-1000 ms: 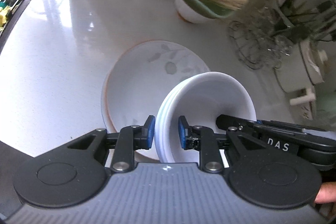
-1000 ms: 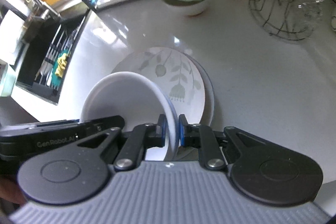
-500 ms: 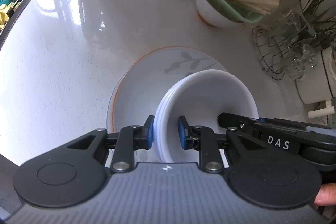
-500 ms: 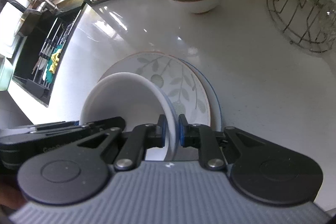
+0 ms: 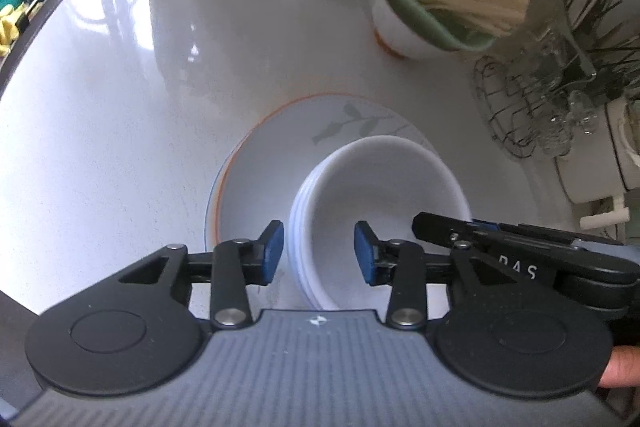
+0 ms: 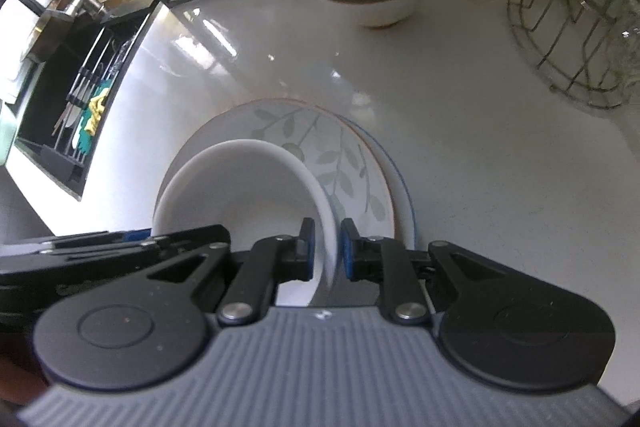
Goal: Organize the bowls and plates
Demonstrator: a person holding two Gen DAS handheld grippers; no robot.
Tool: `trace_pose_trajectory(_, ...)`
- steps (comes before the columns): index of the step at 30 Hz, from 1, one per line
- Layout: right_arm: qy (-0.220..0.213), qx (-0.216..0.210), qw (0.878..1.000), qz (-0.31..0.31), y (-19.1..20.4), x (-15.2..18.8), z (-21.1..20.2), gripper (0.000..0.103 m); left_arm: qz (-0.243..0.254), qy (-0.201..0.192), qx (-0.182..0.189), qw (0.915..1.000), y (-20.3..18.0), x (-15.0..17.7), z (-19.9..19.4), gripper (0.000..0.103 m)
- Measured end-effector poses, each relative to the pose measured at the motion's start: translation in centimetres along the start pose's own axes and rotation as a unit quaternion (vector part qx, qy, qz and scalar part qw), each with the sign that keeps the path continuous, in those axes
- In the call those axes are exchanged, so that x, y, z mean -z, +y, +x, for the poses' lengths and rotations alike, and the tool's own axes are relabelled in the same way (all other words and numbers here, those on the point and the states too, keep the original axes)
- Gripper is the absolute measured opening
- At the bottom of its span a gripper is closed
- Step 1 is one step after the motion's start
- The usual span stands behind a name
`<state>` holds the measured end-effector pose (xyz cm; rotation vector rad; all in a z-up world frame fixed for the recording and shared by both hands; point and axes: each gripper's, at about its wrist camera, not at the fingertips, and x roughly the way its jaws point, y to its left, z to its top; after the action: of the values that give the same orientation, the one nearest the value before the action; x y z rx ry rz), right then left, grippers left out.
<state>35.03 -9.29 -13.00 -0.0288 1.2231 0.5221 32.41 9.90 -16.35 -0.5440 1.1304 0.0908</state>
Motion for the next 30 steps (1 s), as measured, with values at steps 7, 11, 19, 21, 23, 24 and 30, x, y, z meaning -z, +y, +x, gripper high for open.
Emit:
trace_pose_trajectory(7, -0.044, 0.015, 0.999, 0.008, 0.5, 0.7, -2.9, 0.039, 0.033, -0.031, 0.010, 0.9989, -0.1, -0.4, -3.6, 0.045)
trace_pose_trajectory(11, -0.077, 0.023, 0.996, 0.023, 0.3, 0.6, -5.3, 0.039, 0.052, -0.048, 0.017, 0.9973, 0.0, -0.3, -6.2, 0.045)
trace_pose_trajectory(19, -0.148, 0.021, 0.988, 0.038, 0.9, 1.9, -11.0, 0.039, 0.083, -0.084, 0.034, 0.9925, -1.2, 0.3, -12.5, 0.045)
trace_pose_trajectory(21, -0.165, 0.016, 0.985, 0.034, 1.1, 2.6, -12.6, 0.039, 0.089, -0.098, 0.035, 0.9905, -1.9, 1.0, -14.0, 0.045)
trace_pose_trajectory(23, -0.182, 0.011, 0.983, 0.029, 1.2, 3.7, -14.3, 0.039, 0.090, -0.110, 0.032, 0.9893, -2.4, 1.9, -15.2, 0.045)
trace_pose_trajectory(24, -0.190, 0.008, 0.981, 0.027, 1.4, 4.1, -15.0, 0.039, 0.088, -0.119, 0.032, 0.9884, -2.7, 2.4, -16.0, 0.045)
trace_pose_trajectory(30, -0.240, 0.001, 0.971, -0.001, 1.8, 7.4, -19.7, 0.039, 0.089, -0.167, 0.019, 0.9818, -5.0, 6.4, -20.2, 0.045)
